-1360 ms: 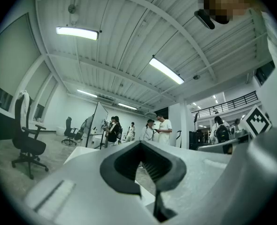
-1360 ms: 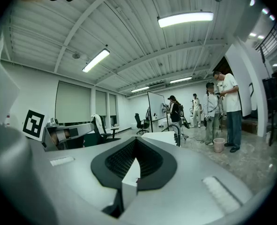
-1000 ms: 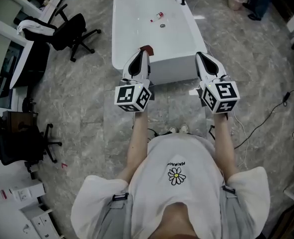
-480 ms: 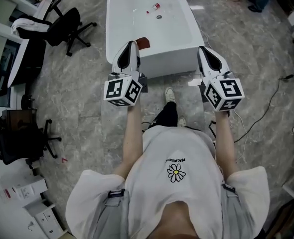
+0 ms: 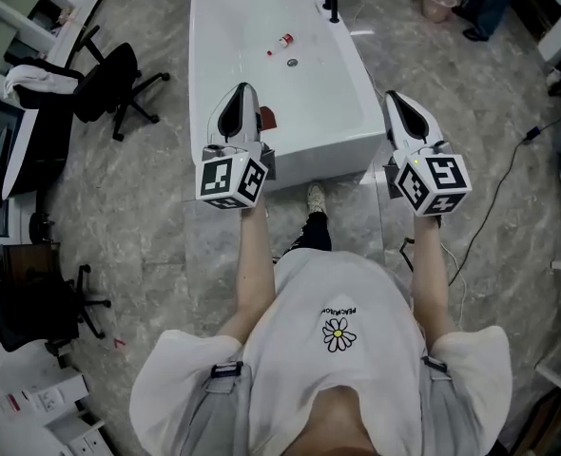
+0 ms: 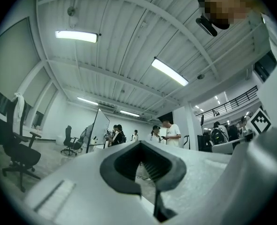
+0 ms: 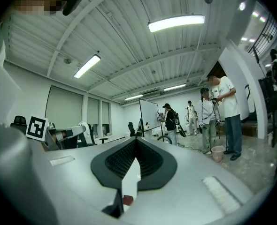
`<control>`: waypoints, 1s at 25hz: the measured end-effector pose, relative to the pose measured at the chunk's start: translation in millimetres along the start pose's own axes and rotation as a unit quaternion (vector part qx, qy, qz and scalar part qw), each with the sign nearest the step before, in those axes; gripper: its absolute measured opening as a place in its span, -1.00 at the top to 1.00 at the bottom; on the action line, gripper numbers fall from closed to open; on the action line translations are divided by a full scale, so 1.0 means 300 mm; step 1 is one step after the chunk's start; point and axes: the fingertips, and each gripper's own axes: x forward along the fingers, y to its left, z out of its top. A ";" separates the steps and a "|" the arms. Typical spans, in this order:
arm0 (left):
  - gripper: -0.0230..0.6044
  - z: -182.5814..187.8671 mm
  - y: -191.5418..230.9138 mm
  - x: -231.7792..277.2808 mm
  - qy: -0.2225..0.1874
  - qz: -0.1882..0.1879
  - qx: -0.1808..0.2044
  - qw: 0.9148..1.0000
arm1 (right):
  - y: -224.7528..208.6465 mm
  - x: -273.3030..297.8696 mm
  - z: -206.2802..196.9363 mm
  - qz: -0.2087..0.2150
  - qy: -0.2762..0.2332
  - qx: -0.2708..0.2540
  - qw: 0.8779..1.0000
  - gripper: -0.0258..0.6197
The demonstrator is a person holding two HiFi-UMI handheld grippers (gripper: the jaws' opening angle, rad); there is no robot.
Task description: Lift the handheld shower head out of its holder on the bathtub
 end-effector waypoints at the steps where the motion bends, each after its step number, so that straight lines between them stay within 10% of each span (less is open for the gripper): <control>1: 0.93 0.004 0.030 0.055 -0.007 0.001 -0.002 1.000 | -0.030 0.060 0.019 -0.001 -0.001 -0.002 1.000 0.85; 11: 0.93 -0.063 0.312 0.578 0.002 -0.051 -0.008 0.999 | -0.140 0.703 0.071 -0.003 0.010 -0.004 1.000 0.85; 25: 0.93 -0.270 0.409 0.923 0.055 -0.085 -0.018 0.995 | -0.361 1.146 -0.013 -0.003 0.055 -0.009 0.998 0.85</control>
